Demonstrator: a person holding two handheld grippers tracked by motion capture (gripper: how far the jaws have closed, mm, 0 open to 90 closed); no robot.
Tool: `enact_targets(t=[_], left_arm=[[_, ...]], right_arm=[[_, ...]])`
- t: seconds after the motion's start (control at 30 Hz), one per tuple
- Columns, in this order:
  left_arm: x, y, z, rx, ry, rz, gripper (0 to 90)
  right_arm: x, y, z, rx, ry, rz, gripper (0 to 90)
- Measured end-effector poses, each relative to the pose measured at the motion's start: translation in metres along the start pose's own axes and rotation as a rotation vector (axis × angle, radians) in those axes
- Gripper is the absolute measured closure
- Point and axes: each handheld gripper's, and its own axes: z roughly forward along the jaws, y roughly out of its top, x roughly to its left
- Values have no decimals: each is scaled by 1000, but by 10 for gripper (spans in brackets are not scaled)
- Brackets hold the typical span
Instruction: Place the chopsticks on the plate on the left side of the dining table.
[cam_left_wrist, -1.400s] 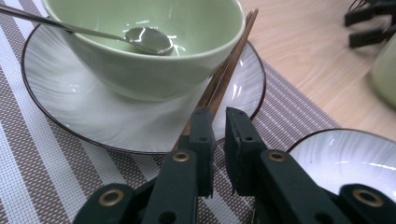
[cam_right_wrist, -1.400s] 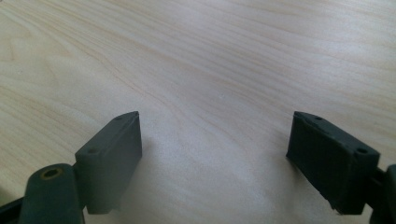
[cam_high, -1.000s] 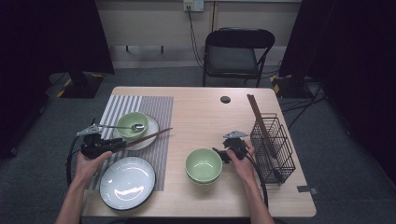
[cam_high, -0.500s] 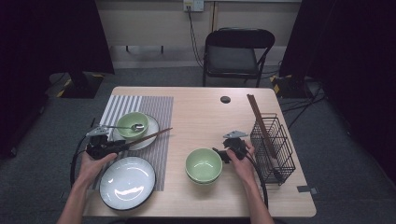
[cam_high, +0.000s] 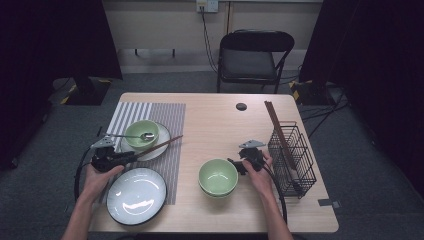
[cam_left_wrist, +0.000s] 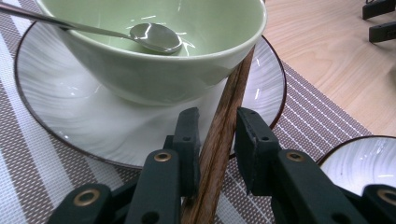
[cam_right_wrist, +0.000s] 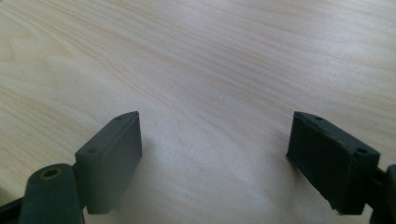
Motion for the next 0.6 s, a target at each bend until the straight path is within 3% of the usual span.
enact_targets(t=[0.6], left_arm=[[5,-3,-8,-11,26,-2,689]], right_arm=[[0,0,0,1,0,-2,171]])
